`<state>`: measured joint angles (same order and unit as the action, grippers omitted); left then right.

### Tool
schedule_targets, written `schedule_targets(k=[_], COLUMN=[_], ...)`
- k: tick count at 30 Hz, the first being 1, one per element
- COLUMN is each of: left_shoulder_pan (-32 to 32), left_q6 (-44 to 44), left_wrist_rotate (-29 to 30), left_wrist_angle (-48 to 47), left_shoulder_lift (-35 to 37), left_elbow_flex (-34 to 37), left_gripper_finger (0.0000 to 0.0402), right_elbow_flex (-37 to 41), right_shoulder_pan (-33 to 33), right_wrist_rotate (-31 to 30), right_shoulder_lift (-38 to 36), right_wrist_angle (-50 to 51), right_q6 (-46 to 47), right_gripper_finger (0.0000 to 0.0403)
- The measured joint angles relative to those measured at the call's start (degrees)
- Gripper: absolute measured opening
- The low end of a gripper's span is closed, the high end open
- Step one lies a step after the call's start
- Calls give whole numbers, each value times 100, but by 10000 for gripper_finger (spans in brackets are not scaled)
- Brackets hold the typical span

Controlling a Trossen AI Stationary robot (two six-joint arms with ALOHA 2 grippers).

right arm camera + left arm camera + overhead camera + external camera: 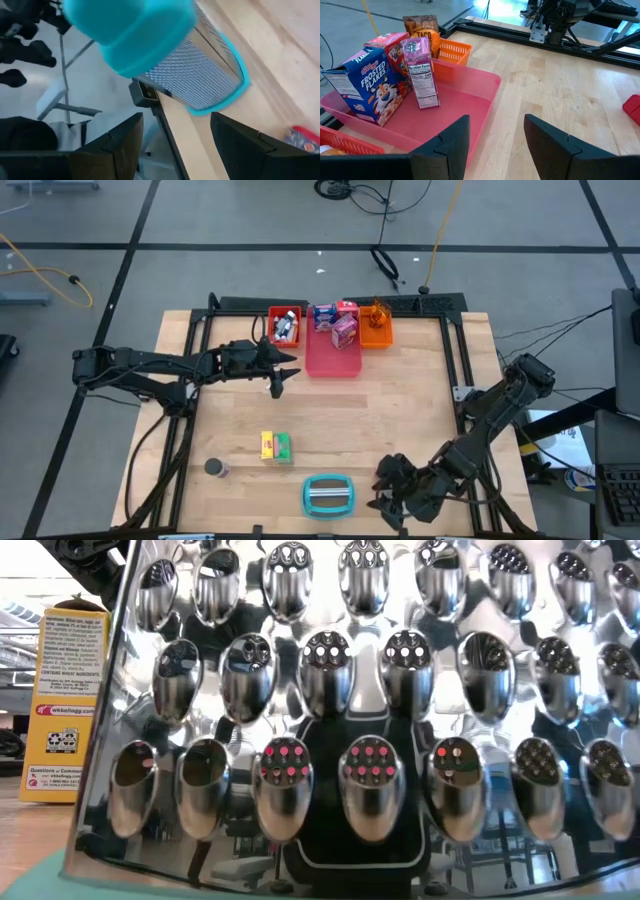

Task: Pick & Place Kitchen Items
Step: Put the red seasoning can into the orange bin

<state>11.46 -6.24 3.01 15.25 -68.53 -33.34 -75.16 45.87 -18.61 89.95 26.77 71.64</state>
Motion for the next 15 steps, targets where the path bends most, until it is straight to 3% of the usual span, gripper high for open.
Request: schedule_targets(k=[15], left_shoulder_pan=[0], left_q6=[0], left_wrist_rotate=[0], left_wrist_angle=[-2], left_shoulder_lift=[0], left_elbow_flex=[0], left_gripper_finger=[186], right_elbow_flex=[0], right_shoulder_pan=[0], right_wrist_rotate=[-122], right_shoulder_lift=[2], right_wrist_angle=[-300], right_q6=[-641], right_gripper_finger=[224])
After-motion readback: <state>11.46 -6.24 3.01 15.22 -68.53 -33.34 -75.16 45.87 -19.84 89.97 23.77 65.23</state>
